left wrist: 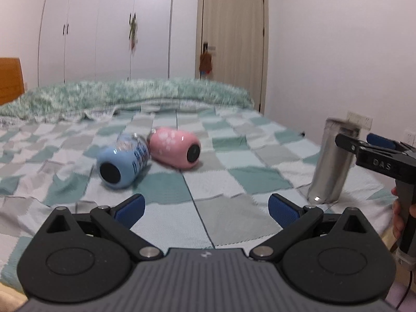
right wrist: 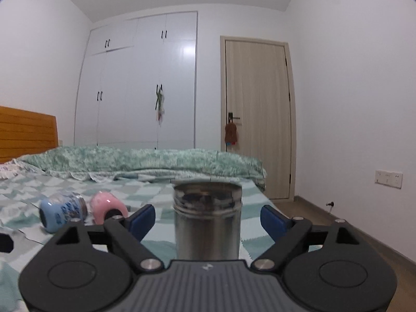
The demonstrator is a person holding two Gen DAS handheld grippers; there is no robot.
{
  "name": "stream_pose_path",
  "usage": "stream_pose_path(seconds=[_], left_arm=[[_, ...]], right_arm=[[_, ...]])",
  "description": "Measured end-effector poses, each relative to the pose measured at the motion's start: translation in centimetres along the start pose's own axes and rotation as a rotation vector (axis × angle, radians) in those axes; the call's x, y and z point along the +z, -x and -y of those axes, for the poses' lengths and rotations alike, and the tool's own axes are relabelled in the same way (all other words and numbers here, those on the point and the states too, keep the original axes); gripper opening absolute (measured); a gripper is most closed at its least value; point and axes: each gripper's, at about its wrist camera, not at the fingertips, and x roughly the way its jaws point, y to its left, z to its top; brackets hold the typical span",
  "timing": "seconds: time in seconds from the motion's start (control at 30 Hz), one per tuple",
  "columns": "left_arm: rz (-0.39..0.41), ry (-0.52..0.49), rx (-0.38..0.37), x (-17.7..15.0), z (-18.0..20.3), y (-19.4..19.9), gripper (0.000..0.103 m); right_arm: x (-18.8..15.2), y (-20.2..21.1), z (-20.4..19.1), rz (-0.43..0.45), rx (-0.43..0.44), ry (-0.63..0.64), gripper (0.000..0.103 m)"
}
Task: Flip cup upright
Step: 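Set the upright thermos on the blanket and open the right gripper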
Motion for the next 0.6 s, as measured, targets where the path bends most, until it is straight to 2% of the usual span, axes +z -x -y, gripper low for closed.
stream_pose_path(seconds=[0.07,0.1,0.23,0.43,0.6], left_arm=[[0.04,-0.002,-0.003,-0.2,-0.1,1.7,0.103],[0.065,-0.006,-0.001,-0.4,-0.1,2.7,0.103],[0.15,-0.032,0.01,-2.3,0.2,5.9,0.103],[0.188,-0.04,0.026,-5.5,0.8,8.0,0.103],[0.213,-0.042,0.051,-7.8,0.9,8.3,0.103]], right_arm=[[0.7,2.3,-0.5,0.019,0.014,-0.009,0.101],[1.0,3.6,-0.8,0.027,0.024,-0.011,0.103],[1.1,8.3,-2.3,0.027,0.065,-0.001,0.103],[-0.7,13.1,-4.5,0.0,0.105,0.029,0.103],[-2.8,15.0,-5.2,-0.012,0.112,0.047,0.103]])
